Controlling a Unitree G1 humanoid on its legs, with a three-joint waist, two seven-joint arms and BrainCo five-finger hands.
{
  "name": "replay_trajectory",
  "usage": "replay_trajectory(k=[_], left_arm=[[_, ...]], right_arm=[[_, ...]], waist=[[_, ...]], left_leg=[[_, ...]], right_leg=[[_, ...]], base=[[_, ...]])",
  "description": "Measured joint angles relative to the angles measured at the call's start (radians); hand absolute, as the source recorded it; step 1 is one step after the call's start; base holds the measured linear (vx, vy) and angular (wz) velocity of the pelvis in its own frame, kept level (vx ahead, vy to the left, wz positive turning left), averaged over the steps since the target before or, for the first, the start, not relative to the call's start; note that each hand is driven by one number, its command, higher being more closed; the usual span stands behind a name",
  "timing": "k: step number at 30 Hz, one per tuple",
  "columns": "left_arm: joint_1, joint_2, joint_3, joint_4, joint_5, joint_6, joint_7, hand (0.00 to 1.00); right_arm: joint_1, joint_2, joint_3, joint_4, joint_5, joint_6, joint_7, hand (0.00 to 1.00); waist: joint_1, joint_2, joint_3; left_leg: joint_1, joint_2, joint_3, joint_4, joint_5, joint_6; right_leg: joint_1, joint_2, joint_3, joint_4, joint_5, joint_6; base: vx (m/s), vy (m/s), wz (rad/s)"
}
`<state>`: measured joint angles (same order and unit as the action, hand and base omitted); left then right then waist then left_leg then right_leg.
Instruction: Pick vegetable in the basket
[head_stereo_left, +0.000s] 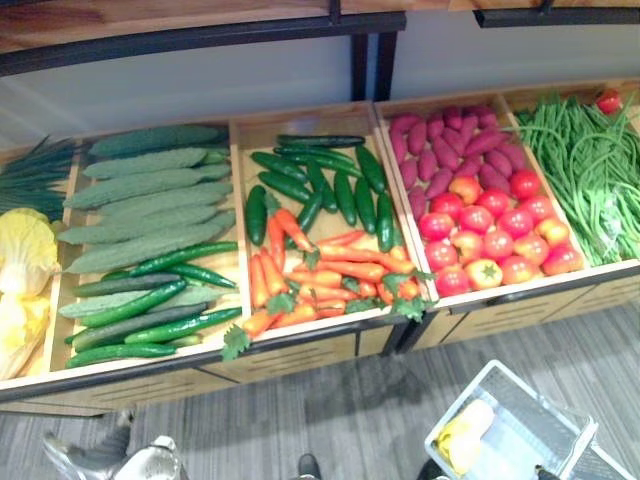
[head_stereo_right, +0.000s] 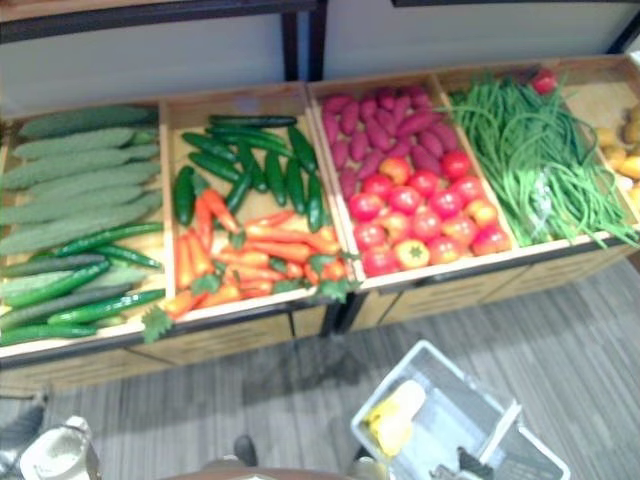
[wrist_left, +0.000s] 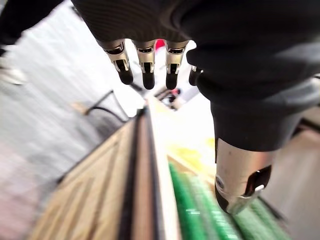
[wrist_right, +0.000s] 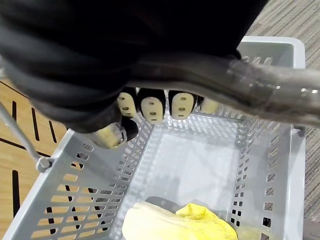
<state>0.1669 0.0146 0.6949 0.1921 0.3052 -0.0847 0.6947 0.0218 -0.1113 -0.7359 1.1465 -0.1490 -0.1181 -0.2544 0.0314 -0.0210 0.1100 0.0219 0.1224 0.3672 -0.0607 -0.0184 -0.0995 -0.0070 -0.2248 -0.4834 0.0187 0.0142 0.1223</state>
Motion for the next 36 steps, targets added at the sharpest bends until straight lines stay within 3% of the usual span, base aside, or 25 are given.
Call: replay_trajectory(k=[5,12,15,18,22,24,26,29,36], left_arm=[[0.013,0.002,-0.076,-0.212,0.175,0.000,0.031,0.00],[0.023,0.080,-0.156,-0.370,0.269,-0.007,0.036,0.00],[0.025,0.203,-0.201,-0.353,0.290,-0.038,-0.019,0.00],[0.007,0.370,-0.256,-0.238,0.290,-0.082,-0.127,0.00],[-0.049,0.515,-0.315,-0.066,0.289,-0.100,-0.224,0.00],[-0.087,0.591,-0.385,0.028,0.287,-0.103,-0.308,0.00],[-0.113,0.626,-0.433,0.083,0.291,-0.106,-0.347,0.00],[-0.170,0.655,-0.511,0.133,0.302,-0.112,-0.389,0.00],[-0.256,0.697,-0.606,0.138,0.306,-0.130,-0.430,0.00]], right_arm=[[0.008,-0.001,0.009,0.000,0.000,-0.017,-0.003,1.00],[0.029,-0.036,0.047,0.007,0.000,-0.018,-0.005,1.00],[0.030,-0.059,0.086,-0.001,-0.001,-0.017,-0.004,1.00],[0.030,-0.084,0.126,-0.026,-0.008,-0.017,0.003,1.00],[0.023,-0.100,0.162,-0.050,-0.013,-0.017,0.020,1.00],[0.024,-0.109,0.167,-0.070,-0.047,-0.017,0.025,1.00],[0.021,-0.109,0.189,-0.085,-0.048,-0.017,0.026,1.00],[0.022,-0.110,0.205,-0.121,-0.048,-0.017,0.035,1.00],[0.019,-0.120,0.243,-0.166,-0.048,-0.018,0.045,1.00]], waist=[[0.000,0.005,-0.003],[-0.002,0.021,-0.018],[-0.004,0.030,-0.022],[-0.019,0.043,-0.030],[-0.033,0.048,-0.030],[-0.037,0.054,-0.027],[-0.058,0.057,-0.025],[-0.061,0.062,-0.014],[-0.084,0.069,0.014]], left_leg=[[-0.002,0.003,0.004,0.022,-0.008,0.003],[-0.019,0.007,0.014,0.034,-0.012,0.000],[-0.019,0.012,0.029,0.039,-0.011,0.000],[-0.019,0.012,0.035,0.039,-0.011,0.000],[-0.020,0.011,0.066,0.037,-0.012,0.000],[-0.020,0.007,0.088,0.036,-0.012,0.000],[-0.020,0.005,0.089,0.037,-0.012,0.001],[-0.023,0.005,0.100,0.037,-0.013,0.000],[-0.038,0.009,0.119,0.046,-0.021,0.000]], right_leg=[[-0.001,0.001,0.037,0.000,0.000,0.001],[-0.027,0.007,0.084,-0.002,0.001,0.003],[-0.038,0.014,0.102,-0.002,0.003,0.005],[-0.044,0.014,0.111,-0.002,0.005,0.004],[-0.066,0.018,0.144,-0.012,0.020,0.001],[-0.080,0.019,0.172,-0.029,0.037,0.001],[-0.084,0.019,0.184,-0.035,0.042,0.001],[-0.107,0.022,0.214,-0.035,0.054,-0.003],[-0.139,0.027,0.244,-0.036,0.065,-0.003]], base=[[-0.04,-0.020,-0.06],[-0.07,-0.025,-0.10],[-0.04,-0.028,-0.13],[-0.02,-0.018,-0.08],[-0.03,-0.010,-0.25],[-0.03,-0.023,-0.34],[-0.03,-0.027,-0.24],[-0.05,-0.039,-0.28],[-0.06,-0.045,-0.12]])
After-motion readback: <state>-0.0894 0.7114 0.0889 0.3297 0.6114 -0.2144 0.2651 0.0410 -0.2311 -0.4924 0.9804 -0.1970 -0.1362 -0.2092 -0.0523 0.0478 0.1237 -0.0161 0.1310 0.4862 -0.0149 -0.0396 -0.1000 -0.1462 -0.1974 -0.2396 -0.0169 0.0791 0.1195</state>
